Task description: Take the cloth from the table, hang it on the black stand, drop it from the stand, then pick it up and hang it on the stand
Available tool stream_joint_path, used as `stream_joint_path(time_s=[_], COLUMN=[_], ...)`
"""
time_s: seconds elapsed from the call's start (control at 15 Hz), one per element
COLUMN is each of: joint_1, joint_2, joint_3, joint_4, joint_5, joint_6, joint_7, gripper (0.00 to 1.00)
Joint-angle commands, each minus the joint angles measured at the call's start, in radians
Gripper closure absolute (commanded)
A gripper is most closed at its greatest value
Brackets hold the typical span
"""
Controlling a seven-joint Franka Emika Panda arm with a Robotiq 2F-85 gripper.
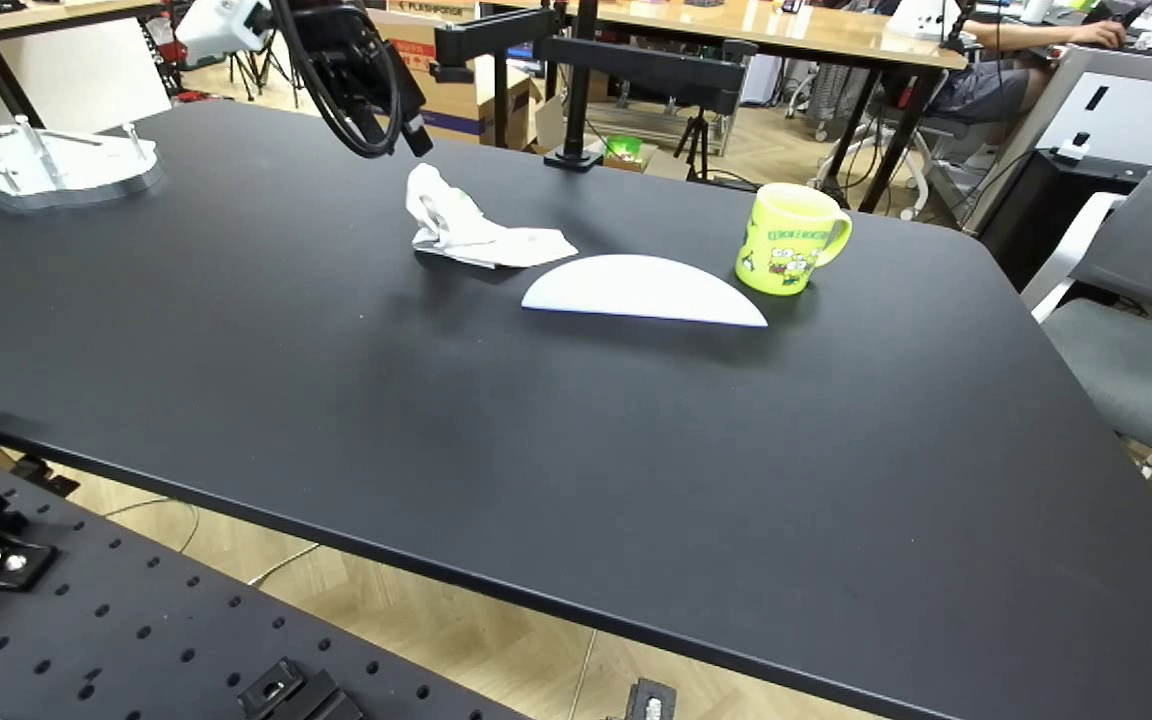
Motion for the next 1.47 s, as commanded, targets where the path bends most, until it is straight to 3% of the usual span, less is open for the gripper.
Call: stream_joint_path(time_s=[0.0, 0.53, 0.6, 0.73, 1.4], joint_1=[-0.02, -0.058, -0.057, -0.034, -0.043], joint_2=[-0.056, -0.036, -0.035, -0.033, 0.004], joint_3=[-0.014, -0.003, -0.004, -0.028, -0.016], joint_4=[-0.061, -0.102, -0.105, -0.112, -0.116], joint_5=[-0.057, -0.095, -0.099, -0.106, -0.118], joint_6=[0.007, 0.028, 0.029, 0.052, 0.211], joint_7=[0.084, 0.142, 0.148, 0.159, 0.093], gripper=[0.0, 0.02, 0.25, 0.3, 0.99])
